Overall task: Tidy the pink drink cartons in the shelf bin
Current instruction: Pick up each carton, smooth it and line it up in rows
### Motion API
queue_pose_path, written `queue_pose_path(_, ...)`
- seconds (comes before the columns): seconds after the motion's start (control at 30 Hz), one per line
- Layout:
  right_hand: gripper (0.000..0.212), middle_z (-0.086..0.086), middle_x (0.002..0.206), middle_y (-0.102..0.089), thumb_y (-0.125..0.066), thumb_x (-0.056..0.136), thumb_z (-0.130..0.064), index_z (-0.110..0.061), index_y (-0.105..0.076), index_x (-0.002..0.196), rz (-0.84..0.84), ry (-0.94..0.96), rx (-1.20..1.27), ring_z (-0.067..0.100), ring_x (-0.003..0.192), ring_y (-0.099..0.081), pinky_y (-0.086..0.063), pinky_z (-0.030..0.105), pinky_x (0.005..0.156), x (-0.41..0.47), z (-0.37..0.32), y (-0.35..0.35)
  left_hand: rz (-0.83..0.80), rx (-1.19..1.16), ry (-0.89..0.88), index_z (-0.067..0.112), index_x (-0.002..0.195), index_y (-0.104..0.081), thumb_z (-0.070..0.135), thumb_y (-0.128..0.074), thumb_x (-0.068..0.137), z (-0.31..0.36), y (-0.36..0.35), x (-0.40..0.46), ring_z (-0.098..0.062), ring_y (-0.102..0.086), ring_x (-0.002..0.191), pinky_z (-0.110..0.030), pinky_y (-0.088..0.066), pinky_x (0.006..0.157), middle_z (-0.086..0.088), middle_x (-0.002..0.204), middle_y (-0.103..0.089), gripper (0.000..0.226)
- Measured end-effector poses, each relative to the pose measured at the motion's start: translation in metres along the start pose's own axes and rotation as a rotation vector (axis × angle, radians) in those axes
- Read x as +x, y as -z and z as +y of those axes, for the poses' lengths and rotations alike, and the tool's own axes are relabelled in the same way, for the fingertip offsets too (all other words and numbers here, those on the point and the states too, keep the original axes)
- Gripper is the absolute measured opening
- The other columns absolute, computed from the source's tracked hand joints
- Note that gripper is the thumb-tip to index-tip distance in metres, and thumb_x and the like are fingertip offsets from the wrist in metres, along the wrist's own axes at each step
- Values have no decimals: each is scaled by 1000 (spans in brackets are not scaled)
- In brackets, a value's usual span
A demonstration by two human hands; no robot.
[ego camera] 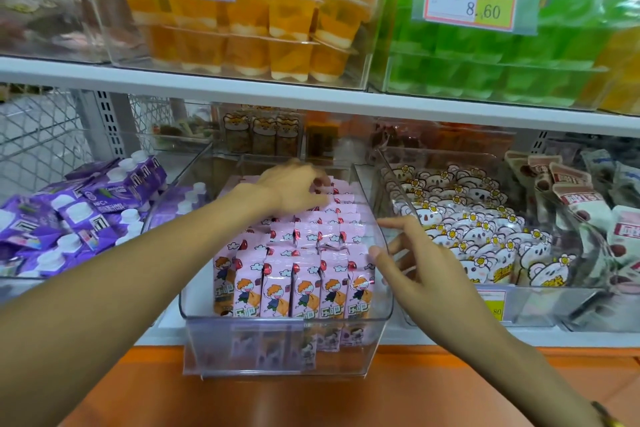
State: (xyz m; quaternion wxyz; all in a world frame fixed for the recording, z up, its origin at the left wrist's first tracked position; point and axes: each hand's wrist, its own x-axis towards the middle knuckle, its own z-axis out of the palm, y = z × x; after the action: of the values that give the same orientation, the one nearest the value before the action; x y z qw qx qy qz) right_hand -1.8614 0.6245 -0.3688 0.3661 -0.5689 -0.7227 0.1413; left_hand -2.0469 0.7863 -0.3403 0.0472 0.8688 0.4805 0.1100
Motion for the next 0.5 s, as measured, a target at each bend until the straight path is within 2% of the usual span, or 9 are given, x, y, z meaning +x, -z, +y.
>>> queue_pose_path(0.07, 22, -27, 85, -59, -49, 89, -46, -43, -45, 110, 16, -2, 8, 0, 67, -61, -52, 38, 64, 0, 0, 1, -17, -23, -32, 24, 111, -66, 43, -57, 92, 4, -1, 0, -16, -59, 100, -30, -46, 76, 5, 116, -65, 29)
queue_pose_path(0.17, 18, -18, 71, -63, -49, 84, -48, -38, -54, 99, 71, -21, -4, 4, 62, -60, -52, 40, 63, 0, 0, 6, -25, -26, 11, 21, 102, -69, 37, -61, 91, 10, -3, 1, -18, -61, 99, -35, -51, 82, 5, 107, -66, 21)
queue_pose_path(0.23, 15, -13, 66, -63, -52, 84, -47, -33, -57, 86, 109, -36, -41, 4, 61, -60, -52, 40, 62, 0, -1, 9, 23, -61, 35, 21, 94, -68, 31, -65, 89, 13, -4, 2, -17, -61, 95, -31, -47, 76, 5, 98, -65, 12)
queue_pose_path(0.3, 18, -10, 63, -63, -55, 85, -44, -30, -56, 74, 125, -43, -76, 5, 58, -59, -51, 40, 61, -1, -3, 11, 80, -95, 52, 20, 97, -66, 29, -64, 90, 16, -3, 1, -13, -57, 85, -27, -41, 70, 4, 99, -63, 12)
queue_pose_path(0.4, 28, -10, 56, -58, -58, 87, -40, -25, -52, 65, 130, -30, -121, 8, 56, -57, -49, 37, 59, -3, -4, 11, 266, -307, 114, 17, 109, -61, 34, -57, 94, 19, 4, -7, -8, -55, 69, -23, -41, 59, 2, 98, -64, 23)
queue_pose_path(0.5, 32, -10, 53, -55, -58, 87, -42, -24, -50, 62, 151, -14, -188, 8, 53, -53, -44, 32, 54, -3, -7, 12, 529, -575, 180, 13, 109, -61, 33, -53, 96, 26, 12, -24, -14, -58, 77, -26, -46, 65, -2, 98, -67, 25)
